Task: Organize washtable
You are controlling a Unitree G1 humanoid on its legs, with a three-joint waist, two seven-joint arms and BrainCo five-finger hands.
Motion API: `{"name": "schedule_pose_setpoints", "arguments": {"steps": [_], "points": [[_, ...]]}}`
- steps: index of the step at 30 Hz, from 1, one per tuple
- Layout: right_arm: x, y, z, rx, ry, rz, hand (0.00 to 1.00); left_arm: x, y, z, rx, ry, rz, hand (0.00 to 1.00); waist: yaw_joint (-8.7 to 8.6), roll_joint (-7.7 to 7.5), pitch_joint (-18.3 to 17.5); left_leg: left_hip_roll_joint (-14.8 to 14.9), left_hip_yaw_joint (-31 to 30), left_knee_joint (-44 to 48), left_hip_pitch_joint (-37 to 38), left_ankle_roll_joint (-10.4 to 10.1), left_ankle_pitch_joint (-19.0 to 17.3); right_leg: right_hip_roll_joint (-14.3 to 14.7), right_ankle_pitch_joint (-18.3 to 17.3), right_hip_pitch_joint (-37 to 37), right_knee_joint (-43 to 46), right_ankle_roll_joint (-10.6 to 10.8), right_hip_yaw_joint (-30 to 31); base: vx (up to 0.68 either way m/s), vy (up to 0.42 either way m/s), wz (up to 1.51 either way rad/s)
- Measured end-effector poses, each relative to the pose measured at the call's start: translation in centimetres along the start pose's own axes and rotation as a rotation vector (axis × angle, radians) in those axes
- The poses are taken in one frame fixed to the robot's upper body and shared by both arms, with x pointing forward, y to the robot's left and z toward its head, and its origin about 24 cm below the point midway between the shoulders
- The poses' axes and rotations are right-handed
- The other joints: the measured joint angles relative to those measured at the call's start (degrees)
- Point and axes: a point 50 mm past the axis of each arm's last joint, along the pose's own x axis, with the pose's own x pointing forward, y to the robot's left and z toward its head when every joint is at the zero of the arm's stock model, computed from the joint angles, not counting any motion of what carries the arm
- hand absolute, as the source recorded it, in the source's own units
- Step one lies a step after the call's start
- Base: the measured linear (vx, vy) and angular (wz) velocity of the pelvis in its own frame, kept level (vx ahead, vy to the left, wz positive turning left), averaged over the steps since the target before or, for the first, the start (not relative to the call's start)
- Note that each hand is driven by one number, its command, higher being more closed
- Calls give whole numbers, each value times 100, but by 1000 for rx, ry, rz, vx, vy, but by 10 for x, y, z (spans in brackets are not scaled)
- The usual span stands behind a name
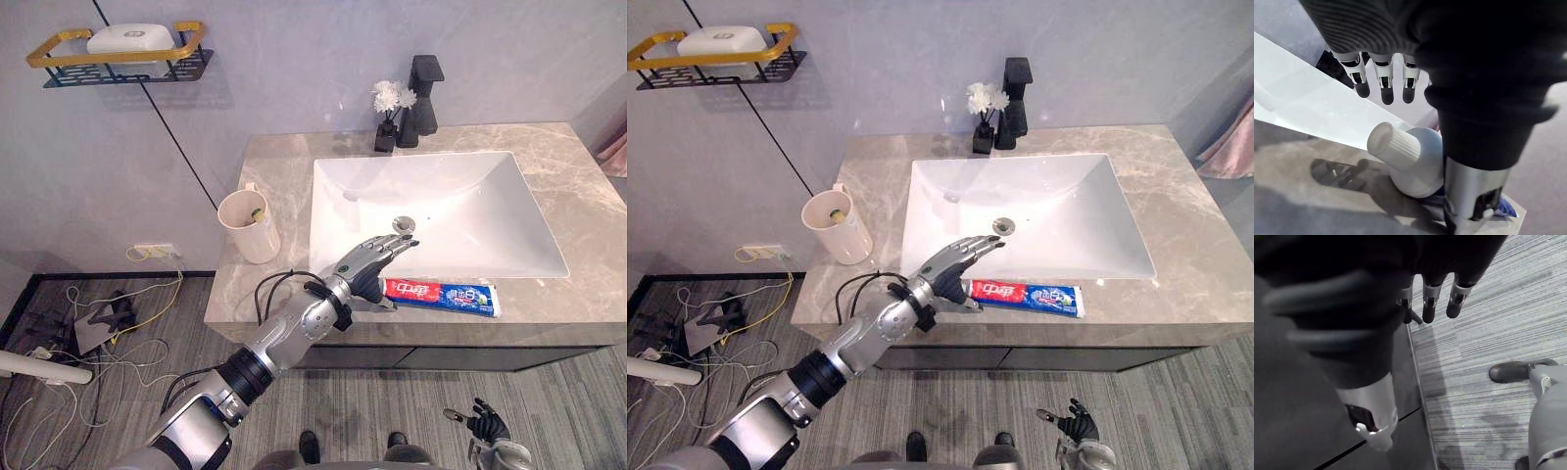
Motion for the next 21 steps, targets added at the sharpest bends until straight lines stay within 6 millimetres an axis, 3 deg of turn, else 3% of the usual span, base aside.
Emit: {"name": "schedule_pose_setpoints", "arguments": {"steps": [4, 5, 14, 21], "points": [[1, 5, 1, -3, 0, 18, 0, 1, -1, -2, 25, 5, -19, 0, 2, 6, 5, 20, -14, 0, -1, -14, 9, 21, -2, -1, 19, 4, -23, 0, 0, 0], [1, 6, 1, -5, 2, 21, 0, 1, 0, -2, 27, 6, -19, 100, 2, 16, 11, 24, -15, 0, -1, -19, 12, 24, -7, -4, 28, 12, -23, 0, 0, 0], [1, 6, -1, -5, 12, 20, 0, 4, -2, 1, 21, 3, -18, 100, -3, 94, 62, 35, -23, -1, -9, -52, 33, 23, -58, -46, 100, 94, -19, -8, -6, 0], [2, 7, 2, 0, 9, 21, 0, 12, 7, 0, 20, 14, 8, 100, -143, 143, 65, 61, -22, -8, -59, -57, 35, 77, -59, -109, 96, 98, 4, 0, -1, -1]]}}
